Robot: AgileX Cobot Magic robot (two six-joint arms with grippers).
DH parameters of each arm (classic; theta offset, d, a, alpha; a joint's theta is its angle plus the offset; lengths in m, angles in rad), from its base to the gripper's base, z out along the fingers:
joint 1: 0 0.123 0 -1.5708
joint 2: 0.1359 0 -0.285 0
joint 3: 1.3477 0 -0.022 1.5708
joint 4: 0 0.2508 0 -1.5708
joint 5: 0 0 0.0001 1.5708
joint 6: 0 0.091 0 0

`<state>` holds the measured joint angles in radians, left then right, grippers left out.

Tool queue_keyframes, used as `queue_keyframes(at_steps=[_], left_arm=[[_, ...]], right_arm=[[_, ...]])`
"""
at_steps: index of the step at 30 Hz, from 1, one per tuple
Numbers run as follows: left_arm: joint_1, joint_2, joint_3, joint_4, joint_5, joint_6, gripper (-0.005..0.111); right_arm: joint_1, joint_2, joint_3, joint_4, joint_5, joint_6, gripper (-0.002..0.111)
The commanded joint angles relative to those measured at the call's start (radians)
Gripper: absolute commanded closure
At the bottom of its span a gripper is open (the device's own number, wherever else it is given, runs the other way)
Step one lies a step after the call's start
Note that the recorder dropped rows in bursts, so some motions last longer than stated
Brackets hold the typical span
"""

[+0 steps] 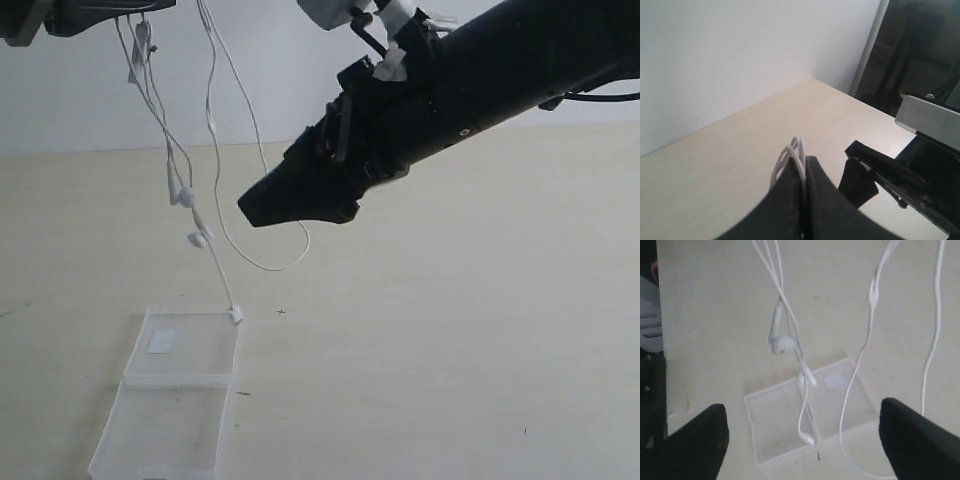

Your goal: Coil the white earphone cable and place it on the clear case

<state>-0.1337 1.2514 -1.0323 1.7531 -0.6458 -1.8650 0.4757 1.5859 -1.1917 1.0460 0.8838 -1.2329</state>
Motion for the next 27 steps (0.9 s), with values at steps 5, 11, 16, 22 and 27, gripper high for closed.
queue_keyframes(at_steps=[5,11,16,22,27], left_arm=[[-0.007,0.001,-0.006,-0.009,0.009,-0.003,0.107],[-0.007,0.001,-0.006,-0.009,0.011,0.004,0.107],[-0.007,0.001,-0.006,-0.009,0.047,0.004,0.107],[-0.007,0.001,-0.006,-0.009,0.041,0.004,0.107],[-0.007,0.001,-0.008,-0.009,0.043,0.004,0.107]], right_arm=[[0.001,0.056,0.007,0.292,-0.048,-0.3,0.028],[0.001,0.122,0.007,0.474,-0.071,-0.492,0.028],[0.001,0.157,0.007,0.516,-0.078,-0.503,0.028],[0.001,0.157,0.007,0.552,-0.118,-0.566,0.028],[0.001,0.159,0.007,0.57,-0.08,-0.64,0.028]])
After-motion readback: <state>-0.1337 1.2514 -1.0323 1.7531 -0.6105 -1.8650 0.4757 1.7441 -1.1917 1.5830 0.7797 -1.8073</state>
